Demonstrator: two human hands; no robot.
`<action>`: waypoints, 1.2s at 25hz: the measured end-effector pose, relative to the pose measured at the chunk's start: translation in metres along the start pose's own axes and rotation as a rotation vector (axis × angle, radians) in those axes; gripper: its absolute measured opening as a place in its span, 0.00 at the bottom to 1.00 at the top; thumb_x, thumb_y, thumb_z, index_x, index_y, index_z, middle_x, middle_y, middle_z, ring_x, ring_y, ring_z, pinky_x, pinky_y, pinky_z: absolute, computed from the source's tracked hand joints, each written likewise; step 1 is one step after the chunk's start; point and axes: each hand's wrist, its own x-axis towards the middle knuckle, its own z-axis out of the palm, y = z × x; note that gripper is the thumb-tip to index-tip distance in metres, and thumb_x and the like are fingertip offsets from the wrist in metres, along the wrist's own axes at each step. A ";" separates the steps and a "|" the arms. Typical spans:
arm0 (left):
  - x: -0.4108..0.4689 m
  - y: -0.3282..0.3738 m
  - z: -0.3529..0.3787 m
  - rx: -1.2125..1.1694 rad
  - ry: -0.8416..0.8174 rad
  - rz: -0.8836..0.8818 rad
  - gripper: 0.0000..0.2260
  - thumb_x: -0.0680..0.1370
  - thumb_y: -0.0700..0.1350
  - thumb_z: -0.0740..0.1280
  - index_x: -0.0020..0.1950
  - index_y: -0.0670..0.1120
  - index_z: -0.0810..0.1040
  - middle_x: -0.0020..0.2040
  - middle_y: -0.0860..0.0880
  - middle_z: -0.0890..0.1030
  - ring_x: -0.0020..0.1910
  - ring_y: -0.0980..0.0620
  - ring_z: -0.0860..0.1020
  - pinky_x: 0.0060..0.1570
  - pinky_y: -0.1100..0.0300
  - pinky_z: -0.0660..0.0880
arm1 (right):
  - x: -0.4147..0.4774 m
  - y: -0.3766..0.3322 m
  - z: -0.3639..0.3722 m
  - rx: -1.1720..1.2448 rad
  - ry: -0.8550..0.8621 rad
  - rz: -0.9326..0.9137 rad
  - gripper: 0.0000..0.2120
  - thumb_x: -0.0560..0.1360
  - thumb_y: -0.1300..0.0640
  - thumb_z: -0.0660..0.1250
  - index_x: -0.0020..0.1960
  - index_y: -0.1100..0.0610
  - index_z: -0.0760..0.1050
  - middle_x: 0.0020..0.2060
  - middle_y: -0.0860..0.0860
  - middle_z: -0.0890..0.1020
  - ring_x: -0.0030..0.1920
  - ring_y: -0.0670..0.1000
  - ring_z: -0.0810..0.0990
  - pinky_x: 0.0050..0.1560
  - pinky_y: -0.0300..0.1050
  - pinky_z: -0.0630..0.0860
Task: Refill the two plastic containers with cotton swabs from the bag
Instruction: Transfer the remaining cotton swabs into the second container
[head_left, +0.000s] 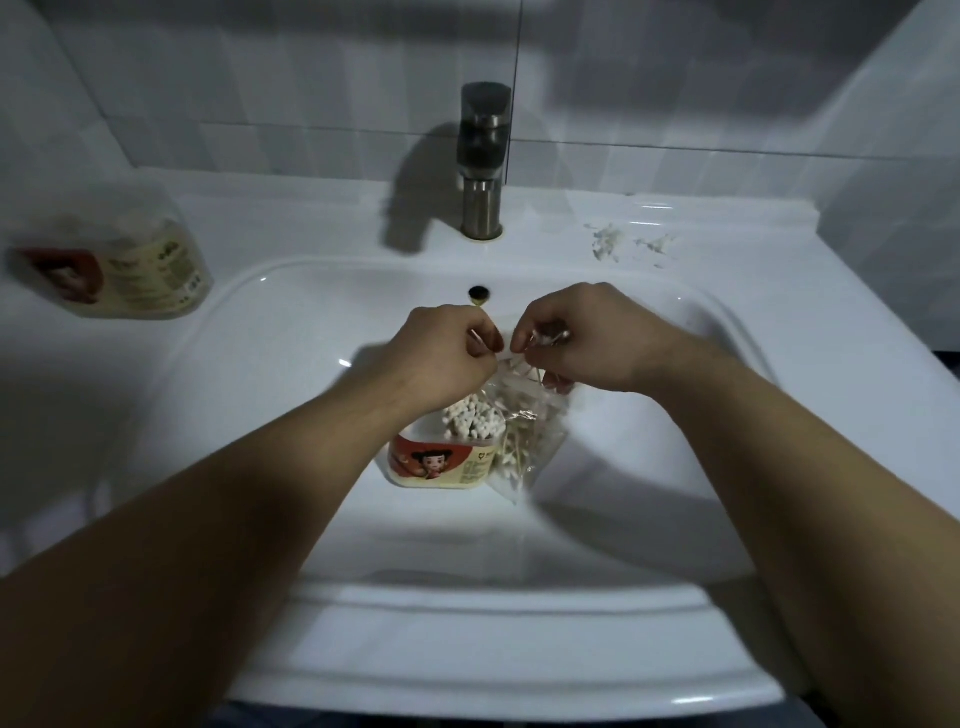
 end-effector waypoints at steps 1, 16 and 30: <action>0.000 0.000 0.001 -0.011 0.000 -0.007 0.10 0.76 0.41 0.68 0.52 0.52 0.85 0.44 0.52 0.85 0.39 0.56 0.82 0.44 0.60 0.80 | 0.000 0.000 0.001 0.004 -0.014 -0.003 0.12 0.75 0.66 0.67 0.50 0.49 0.81 0.38 0.49 0.84 0.32 0.48 0.86 0.43 0.49 0.85; -0.001 0.001 0.001 -0.092 0.016 -0.069 0.05 0.77 0.42 0.69 0.47 0.53 0.80 0.40 0.54 0.83 0.35 0.56 0.80 0.33 0.67 0.71 | 0.000 -0.006 -0.001 -0.181 -0.068 -0.137 0.10 0.71 0.60 0.72 0.49 0.48 0.86 0.37 0.38 0.81 0.41 0.38 0.80 0.44 0.29 0.73; 0.004 -0.006 0.000 0.001 -0.145 0.016 0.16 0.78 0.45 0.62 0.64 0.56 0.81 0.44 0.46 0.83 0.45 0.45 0.82 0.47 0.48 0.79 | -0.001 -0.004 -0.004 -0.032 0.055 -0.037 0.11 0.70 0.62 0.71 0.44 0.47 0.85 0.36 0.44 0.84 0.38 0.44 0.83 0.40 0.37 0.80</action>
